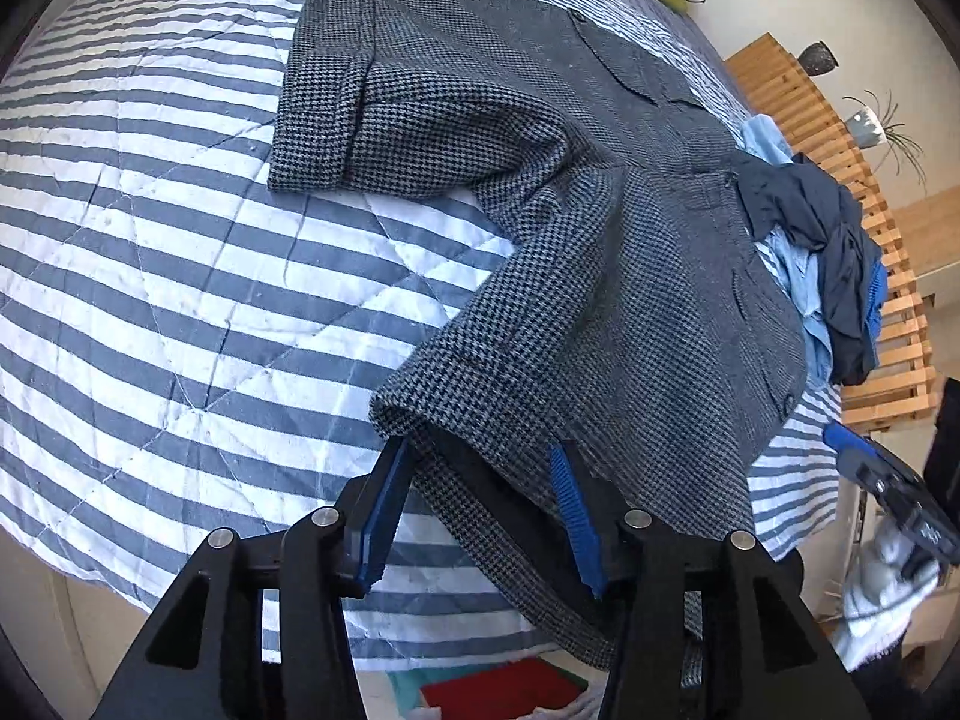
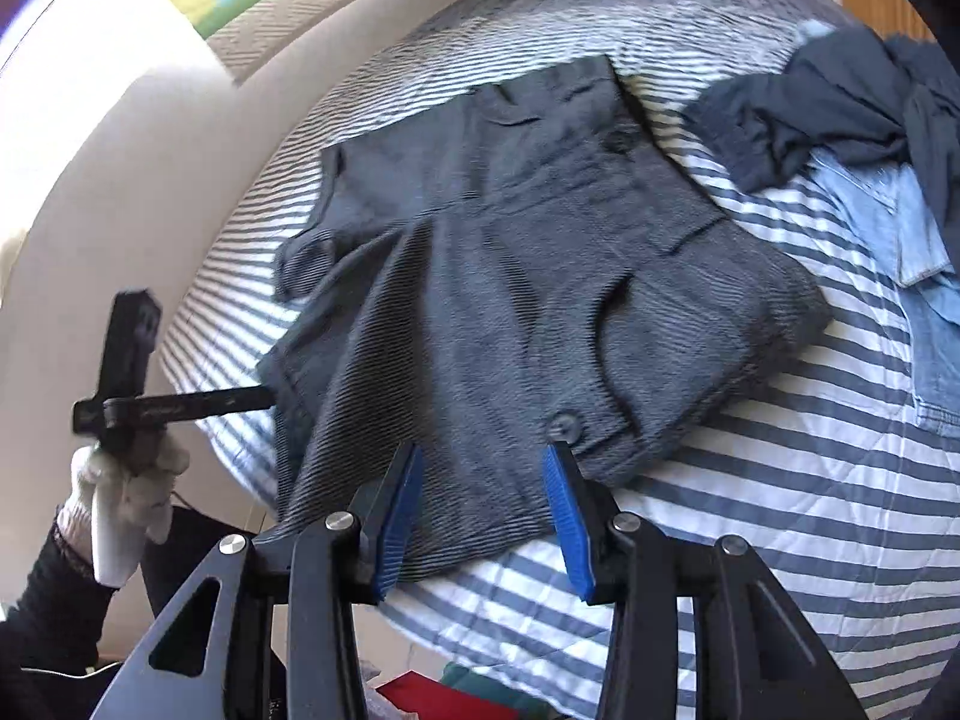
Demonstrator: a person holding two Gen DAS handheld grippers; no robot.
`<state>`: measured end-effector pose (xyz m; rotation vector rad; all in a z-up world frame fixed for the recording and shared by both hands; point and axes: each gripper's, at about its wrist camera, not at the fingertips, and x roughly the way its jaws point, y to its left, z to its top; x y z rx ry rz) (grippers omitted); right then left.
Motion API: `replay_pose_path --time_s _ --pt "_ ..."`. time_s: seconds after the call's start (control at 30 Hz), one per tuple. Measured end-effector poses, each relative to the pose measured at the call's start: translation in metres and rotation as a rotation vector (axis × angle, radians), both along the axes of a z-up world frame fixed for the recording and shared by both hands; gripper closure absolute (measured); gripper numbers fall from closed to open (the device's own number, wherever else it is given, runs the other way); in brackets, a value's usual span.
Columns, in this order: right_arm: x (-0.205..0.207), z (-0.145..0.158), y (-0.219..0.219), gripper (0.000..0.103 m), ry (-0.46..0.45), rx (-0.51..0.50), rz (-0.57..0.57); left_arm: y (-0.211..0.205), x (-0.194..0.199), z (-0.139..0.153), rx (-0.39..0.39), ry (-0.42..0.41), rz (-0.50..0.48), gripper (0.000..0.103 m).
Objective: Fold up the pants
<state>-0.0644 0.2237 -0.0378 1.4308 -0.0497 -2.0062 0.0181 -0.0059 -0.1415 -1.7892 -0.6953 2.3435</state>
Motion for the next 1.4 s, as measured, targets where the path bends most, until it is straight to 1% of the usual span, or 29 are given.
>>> replay_pose_path --time_s 0.03,0.13,0.2,0.23,0.27,0.33,0.4,0.47,0.53,0.63,0.67,0.7,0.77,0.8,0.83,0.87,0.9,0.93,1.0,1.03,1.07,1.1,1.13,1.17,1.23,1.3,1.33,1.37,1.4 --pt "0.004 0.001 -0.01 0.064 0.012 0.006 0.013 -0.002 0.001 -0.002 0.025 0.008 0.029 0.047" --pt "0.007 -0.01 -0.034 0.064 0.016 0.032 0.033 -0.008 0.003 -0.004 0.146 0.033 0.124 0.048" --pt "0.009 -0.02 -0.044 0.064 0.003 0.054 0.049 -0.007 0.005 0.001 0.176 0.068 0.153 0.05" --pt "0.011 -0.026 -0.05 0.064 -0.002 0.066 0.062 -0.006 0.006 0.003 0.179 0.079 0.159 0.057" --pt "0.014 -0.03 -0.055 0.064 -0.005 0.081 0.069 -0.005 0.007 0.004 0.175 0.078 0.162 0.071" --pt "0.018 -0.037 -0.061 0.064 -0.018 0.089 0.089 -0.005 0.007 0.006 0.165 0.063 0.16 0.087" --pt "0.021 -0.04 -0.065 0.064 -0.02 0.092 0.103 -0.006 0.011 0.011 0.163 0.069 0.156 0.089" --pt "0.025 -0.041 -0.069 0.064 -0.026 0.087 0.118 -0.01 0.013 0.02 0.161 0.085 0.154 0.094" --pt "0.029 -0.039 -0.072 0.064 -0.024 0.068 0.138 -0.016 0.014 0.032 0.161 0.107 0.162 0.094" --pt "0.033 -0.039 -0.081 0.064 -0.024 0.052 0.168 -0.033 0.0 0.045 0.161 0.13 0.202 0.094" --pt "0.036 -0.045 -0.088 0.064 -0.031 0.061 0.19 -0.039 -0.003 0.044 0.144 0.128 0.221 0.094" --pt "0.041 -0.052 -0.096 0.064 -0.036 0.083 0.224 -0.044 -0.009 0.042 0.109 0.114 0.233 0.094" --pt "0.053 -0.072 -0.112 0.064 -0.036 0.161 0.285 -0.057 -0.018 0.034 0.02 0.082 0.231 0.094" --pt "0.055 -0.077 -0.115 0.064 -0.03 0.181 0.301 -0.059 -0.019 0.027 0.01 0.051 0.227 0.094" --pt "0.058 -0.078 -0.116 0.064 -0.016 0.189 0.308 -0.066 -0.016 0.02 0.002 0.021 0.219 0.091" --pt "0.057 -0.076 -0.114 0.064 -0.019 0.181 0.307 -0.062 -0.016 0.016 -0.027 0.012 0.192 0.09" --pt "0.054 -0.073 -0.11 0.064 -0.041 0.161 0.296 -0.056 -0.014 0.018 -0.075 0.017 0.153 0.09" --pt "0.05 -0.068 -0.101 0.064 -0.064 0.126 0.279 -0.049 -0.011 0.022 -0.121 0.031 0.115 0.089" --pt "0.039 -0.055 -0.076 0.064 -0.065 0.075 0.223 -0.034 0.0 0.039 -0.216 0.072 0.037 0.083" --pt "0.033 -0.05 -0.063 0.064 -0.055 0.072 0.193 -0.025 0.007 0.051 -0.253 0.106 -0.005 0.075" --pt "0.027 -0.045 -0.048 0.064 -0.044 0.07 0.161 -0.014 0.015 0.063 -0.288 0.139 -0.055 0.065" --pt "0.02 -0.042 -0.032 0.064 -0.038 0.071 0.12 -0.001 0.024 0.074 -0.324 0.171 -0.107 0.061" --pt "0.014 -0.04 -0.02 0.064 -0.038 0.078 0.076 0.019 0.032 0.084 -0.366 0.206 -0.179 0.052" --pt "0.006 -0.04 -0.007 0.064 -0.039 0.085 0.033 0.039 0.041 0.089 -0.408 0.23 -0.254 0.047" --pt "-0.01 -0.041 0.019 0.064 -0.049 0.1 -0.053 0.082 0.058 0.091 -0.466 0.255 -0.422 0.044" --pt "-0.022 -0.041 0.039 0.064 -0.034 0.124 -0.107 0.125 0.073 0.082 -0.501 0.247 -0.585 0.042" --pt "-0.027 -0.041 0.05 0.062 -0.021 0.141 -0.128 0.145 0.08 0.075 -0.522 0.237 -0.664 0.042" --pt "-0.031 -0.044 0.06 0.058 -0.018 0.153 -0.15 0.161 0.089 0.069 -0.537 0.23 -0.73 0.042" --pt "-0.036 -0.046 0.07 0.056 -0.027 0.151 -0.172 0.175 0.095 0.06 -0.555 0.217 -0.788 0.041"
